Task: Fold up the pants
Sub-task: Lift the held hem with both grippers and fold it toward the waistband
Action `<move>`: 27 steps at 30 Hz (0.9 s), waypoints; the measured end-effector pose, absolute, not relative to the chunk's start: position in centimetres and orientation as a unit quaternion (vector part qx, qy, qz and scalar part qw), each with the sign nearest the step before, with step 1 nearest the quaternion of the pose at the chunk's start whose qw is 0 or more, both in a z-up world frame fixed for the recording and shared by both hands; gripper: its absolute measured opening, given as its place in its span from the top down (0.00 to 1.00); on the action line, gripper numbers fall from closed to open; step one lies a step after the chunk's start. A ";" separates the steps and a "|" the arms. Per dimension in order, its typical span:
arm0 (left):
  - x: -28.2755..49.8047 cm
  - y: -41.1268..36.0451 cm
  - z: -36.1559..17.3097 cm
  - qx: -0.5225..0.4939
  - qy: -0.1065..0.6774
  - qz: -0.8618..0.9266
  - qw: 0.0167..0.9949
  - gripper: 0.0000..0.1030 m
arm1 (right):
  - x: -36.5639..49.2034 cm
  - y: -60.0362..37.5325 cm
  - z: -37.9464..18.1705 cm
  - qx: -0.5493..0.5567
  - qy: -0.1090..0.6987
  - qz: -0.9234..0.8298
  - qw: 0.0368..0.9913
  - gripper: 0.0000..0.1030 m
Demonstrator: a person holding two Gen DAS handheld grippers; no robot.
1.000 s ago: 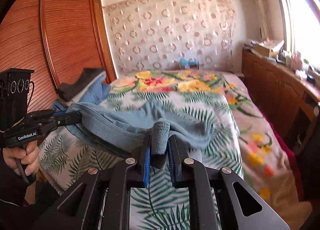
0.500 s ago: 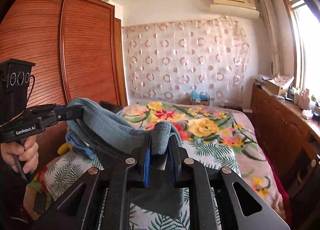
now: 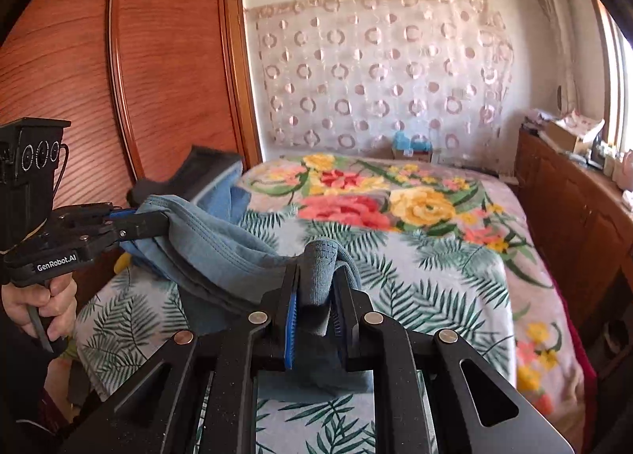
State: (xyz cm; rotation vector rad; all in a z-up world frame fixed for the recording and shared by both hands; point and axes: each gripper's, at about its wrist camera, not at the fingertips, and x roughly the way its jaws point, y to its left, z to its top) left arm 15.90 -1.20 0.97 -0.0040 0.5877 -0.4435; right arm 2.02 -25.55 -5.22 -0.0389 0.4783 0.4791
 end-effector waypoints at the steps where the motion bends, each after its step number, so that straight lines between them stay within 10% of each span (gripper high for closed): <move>1: 16.3 -1.2 0.6 -0.003 0.293 -0.215 0.932 0.89 | 2.7 -25.4 -5.7 -0.019 0.242 0.236 0.941 0.85; 20: 23.8 0.3 12.5 0.019 0.205 -0.173 0.963 0.89 | 18.3 -20.3 6.0 -0.071 0.176 0.223 0.956 0.85; 27: 21.1 1.3 8.3 0.025 0.239 -0.173 0.955 0.89 | 16.4 -19.4 6.0 -0.080 0.178 0.229 0.954 0.85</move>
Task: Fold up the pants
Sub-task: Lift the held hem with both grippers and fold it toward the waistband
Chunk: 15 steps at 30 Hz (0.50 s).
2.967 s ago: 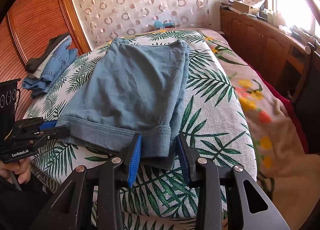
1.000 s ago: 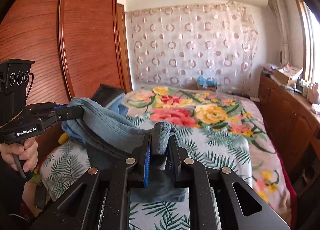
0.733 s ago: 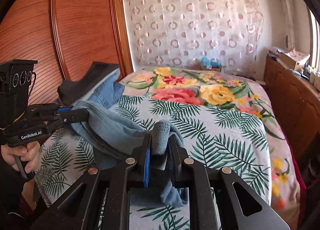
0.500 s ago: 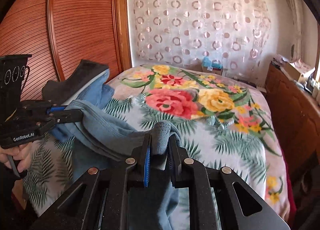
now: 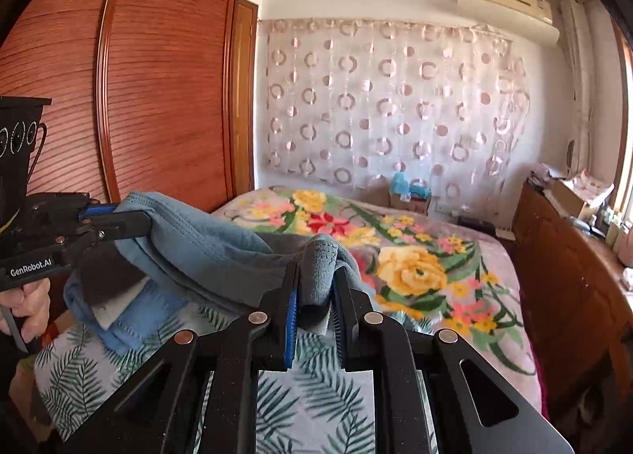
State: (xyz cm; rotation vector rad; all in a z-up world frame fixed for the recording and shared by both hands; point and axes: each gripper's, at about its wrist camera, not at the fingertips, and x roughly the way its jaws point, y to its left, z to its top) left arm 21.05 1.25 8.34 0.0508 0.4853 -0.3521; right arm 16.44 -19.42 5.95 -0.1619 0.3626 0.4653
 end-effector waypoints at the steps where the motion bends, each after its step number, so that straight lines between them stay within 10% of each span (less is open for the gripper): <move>1: 20.9 1.2 7.6 0.024 0.245 -0.175 0.953 0.89 | 16.6 -19.4 5.1 -0.080 0.185 0.228 0.953 0.85; 15: 12.7 -1.4 2.6 0.031 0.291 -0.209 0.933 0.89 | 9.9 -21.7 4.6 -0.075 0.253 0.229 0.937 0.85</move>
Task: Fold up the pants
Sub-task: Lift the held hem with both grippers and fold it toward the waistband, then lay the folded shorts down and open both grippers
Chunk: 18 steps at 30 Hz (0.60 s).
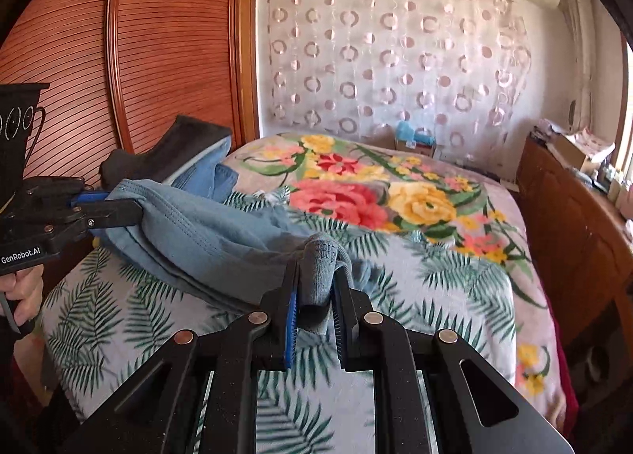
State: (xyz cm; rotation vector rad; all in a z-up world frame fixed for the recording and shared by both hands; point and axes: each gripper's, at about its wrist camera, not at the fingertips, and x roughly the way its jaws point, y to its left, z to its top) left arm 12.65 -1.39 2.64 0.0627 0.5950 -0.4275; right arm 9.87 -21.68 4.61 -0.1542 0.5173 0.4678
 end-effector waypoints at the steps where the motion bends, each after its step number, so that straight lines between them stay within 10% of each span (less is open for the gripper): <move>1: 12.0 -1.5 2.3 0.031 0.294 -0.211 0.932 0.89 | 9.2 -21.8 4.5 -0.074 0.258 0.230 0.936 0.85; 18: 4.5 -1.0 -1.3 0.002 0.334 -0.216 0.918 0.89 | 3.5 -23.6 4.3 -0.040 0.310 0.260 0.914 0.85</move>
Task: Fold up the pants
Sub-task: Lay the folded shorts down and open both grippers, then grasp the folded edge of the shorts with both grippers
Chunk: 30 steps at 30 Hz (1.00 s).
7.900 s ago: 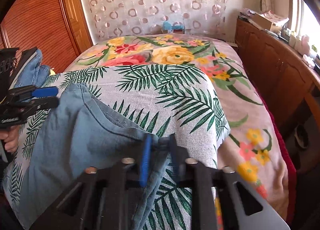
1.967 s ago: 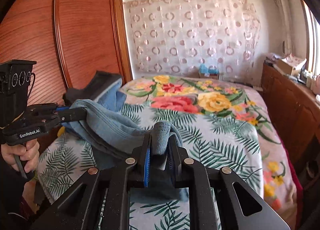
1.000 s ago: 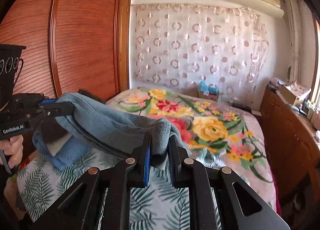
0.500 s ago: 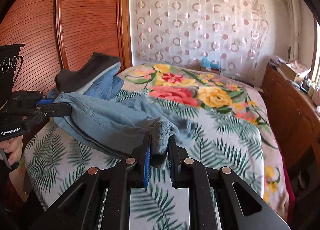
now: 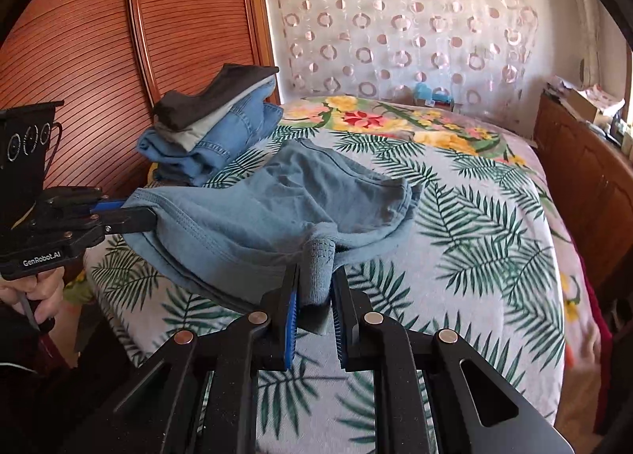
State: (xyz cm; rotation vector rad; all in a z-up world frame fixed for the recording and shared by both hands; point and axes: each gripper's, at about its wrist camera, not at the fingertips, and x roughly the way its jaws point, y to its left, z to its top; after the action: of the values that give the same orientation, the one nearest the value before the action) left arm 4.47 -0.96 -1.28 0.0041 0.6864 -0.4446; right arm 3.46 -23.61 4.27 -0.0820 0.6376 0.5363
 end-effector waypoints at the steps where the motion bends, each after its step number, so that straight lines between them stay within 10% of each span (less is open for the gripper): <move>1: 4.2 -0.9 -1.5 0.001 0.334 -0.215 0.917 0.89 | 3.2 -23.8 4.5 -0.037 0.310 0.261 0.913 0.85; 8: 4.0 -1.0 -4.4 -0.007 0.371 -0.206 0.905 0.83 | 2.9 -24.6 2.9 -0.020 0.329 0.257 0.908 0.85; 13: 4.1 -0.3 -5.6 -0.022 0.383 -0.200 0.902 0.56 | 3.9 -24.4 1.1 -0.017 0.355 0.249 0.901 0.85; 30: 4.6 -0.9 -8.9 -0.026 0.408 -0.179 0.895 0.55 | 4.2 -24.4 -0.6 -0.008 0.373 0.232 0.898 0.85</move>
State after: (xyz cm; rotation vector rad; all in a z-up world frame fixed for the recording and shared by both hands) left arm 4.55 -0.87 -8.91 -0.0548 0.8464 -0.3721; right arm 4.23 -24.35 -0.64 -0.0164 0.7718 0.4814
